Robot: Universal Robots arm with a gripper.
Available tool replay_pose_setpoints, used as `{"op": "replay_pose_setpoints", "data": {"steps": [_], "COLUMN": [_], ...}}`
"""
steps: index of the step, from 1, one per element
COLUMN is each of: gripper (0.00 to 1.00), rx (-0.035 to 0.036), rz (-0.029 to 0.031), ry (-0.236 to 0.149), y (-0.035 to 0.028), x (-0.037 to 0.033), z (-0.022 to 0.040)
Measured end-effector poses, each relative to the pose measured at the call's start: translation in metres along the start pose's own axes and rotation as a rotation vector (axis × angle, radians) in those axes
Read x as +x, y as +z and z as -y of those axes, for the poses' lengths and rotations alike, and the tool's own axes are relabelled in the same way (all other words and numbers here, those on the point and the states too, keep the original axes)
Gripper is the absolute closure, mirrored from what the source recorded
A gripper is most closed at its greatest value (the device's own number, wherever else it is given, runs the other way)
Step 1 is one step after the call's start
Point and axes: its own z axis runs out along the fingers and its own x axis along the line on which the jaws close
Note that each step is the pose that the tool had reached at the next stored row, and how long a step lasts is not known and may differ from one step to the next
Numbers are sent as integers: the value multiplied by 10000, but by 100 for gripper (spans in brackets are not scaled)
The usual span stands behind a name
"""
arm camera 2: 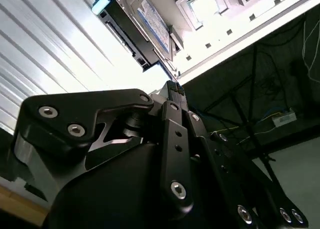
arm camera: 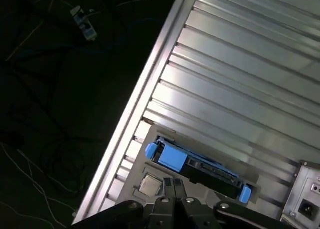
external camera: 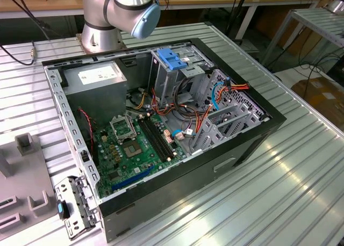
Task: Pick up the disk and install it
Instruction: 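Pick up the disk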
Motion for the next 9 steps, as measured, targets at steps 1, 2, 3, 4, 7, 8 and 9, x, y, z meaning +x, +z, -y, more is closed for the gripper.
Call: {"op": "replay_pose_setpoints", "data": {"steps": [1,2,3,4,7,8,9], "gripper": [89,89,89,89,89,89,89], "rx": [8,20,26,36,80,93,108], "rz": [-12,-29,-41,-58,-117,-133,-151], "ry": [-181,-429,-595,-877,-1716,-1921,-2138], "y": [0,0,-1,0,0,0,0], "x": [0,0,1,1,2,2,2], "z": [0,0,0,0,-1,-1,-1]}}
